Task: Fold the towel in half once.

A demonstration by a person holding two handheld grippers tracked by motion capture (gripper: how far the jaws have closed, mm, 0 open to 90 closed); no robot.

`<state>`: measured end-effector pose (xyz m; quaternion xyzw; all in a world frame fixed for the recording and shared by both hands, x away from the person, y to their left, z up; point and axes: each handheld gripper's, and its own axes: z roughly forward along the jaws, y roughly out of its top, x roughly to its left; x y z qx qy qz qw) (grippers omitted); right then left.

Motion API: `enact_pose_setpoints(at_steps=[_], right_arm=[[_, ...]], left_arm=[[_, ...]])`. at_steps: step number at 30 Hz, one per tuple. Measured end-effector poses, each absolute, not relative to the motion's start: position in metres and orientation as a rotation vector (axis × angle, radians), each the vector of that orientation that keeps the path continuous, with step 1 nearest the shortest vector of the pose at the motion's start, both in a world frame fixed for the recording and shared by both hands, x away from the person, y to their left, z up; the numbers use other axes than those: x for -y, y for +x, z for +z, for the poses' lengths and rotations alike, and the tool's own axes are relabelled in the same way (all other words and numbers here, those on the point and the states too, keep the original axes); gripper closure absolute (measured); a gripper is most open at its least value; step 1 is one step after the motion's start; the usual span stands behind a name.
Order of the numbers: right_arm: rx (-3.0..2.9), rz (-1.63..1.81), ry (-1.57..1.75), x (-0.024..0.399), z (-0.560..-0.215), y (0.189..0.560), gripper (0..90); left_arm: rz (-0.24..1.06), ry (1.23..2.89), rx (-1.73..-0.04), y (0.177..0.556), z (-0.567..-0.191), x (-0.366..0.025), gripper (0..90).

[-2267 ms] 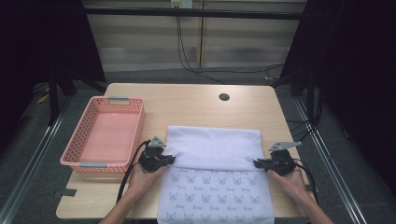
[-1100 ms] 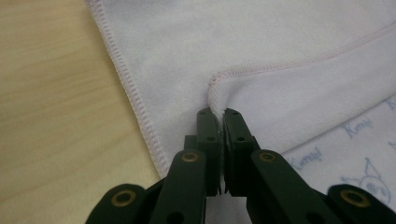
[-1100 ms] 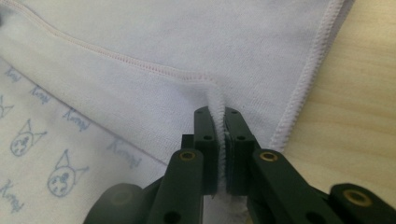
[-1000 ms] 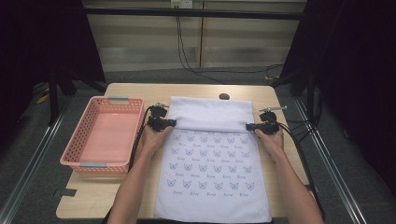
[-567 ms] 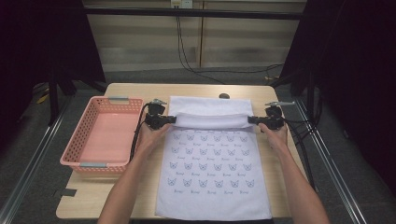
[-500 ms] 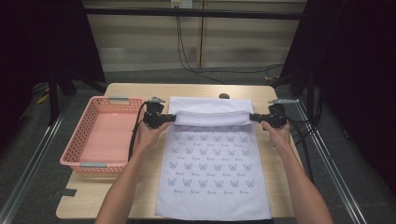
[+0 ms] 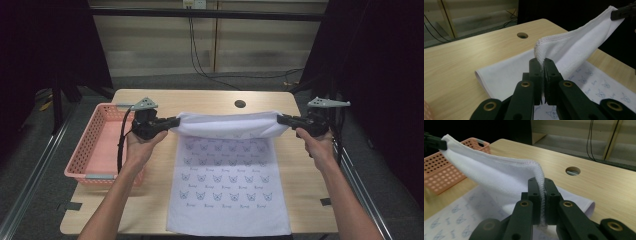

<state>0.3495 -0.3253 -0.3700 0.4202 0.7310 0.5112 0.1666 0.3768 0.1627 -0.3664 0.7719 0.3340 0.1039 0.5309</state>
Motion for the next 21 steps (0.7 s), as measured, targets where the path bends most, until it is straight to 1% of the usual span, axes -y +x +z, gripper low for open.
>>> enact_pose_setpoints(at_steps=[2,6,9,12,14,16,21], right_arm=[[-2.063,1.498,1.174,0.327,-0.360,0.335,85.9],[-2.034,1.567,1.109,0.329,-0.340,0.304,85.9],[-2.059,1.568,1.070,0.326,-0.341,0.282,85.9],[-2.133,1.524,1.067,0.322,-0.361,0.260,85.9],[-2.189,1.485,1.085,0.321,-0.381,0.246,85.8],[-2.234,1.456,1.131,0.322,-0.404,0.233,85.2],[-2.346,1.367,1.249,0.323,-0.456,0.209,82.6]], left_arm=[[0.251,1.815,-0.767,0.365,-0.356,-0.166,86.9],[0.263,1.824,-0.698,0.337,-0.338,-0.171,86.9],[0.262,1.841,-0.693,0.318,-0.343,-0.176,86.9],[0.238,1.889,-0.688,0.301,-0.366,-0.177,86.6],[0.224,1.904,-0.676,0.290,-0.384,-0.177,86.0],[0.174,1.888,-0.685,0.280,-0.402,-0.177,85.7],[0.101,1.968,-0.710,0.261,-0.447,-0.172,84.2]])
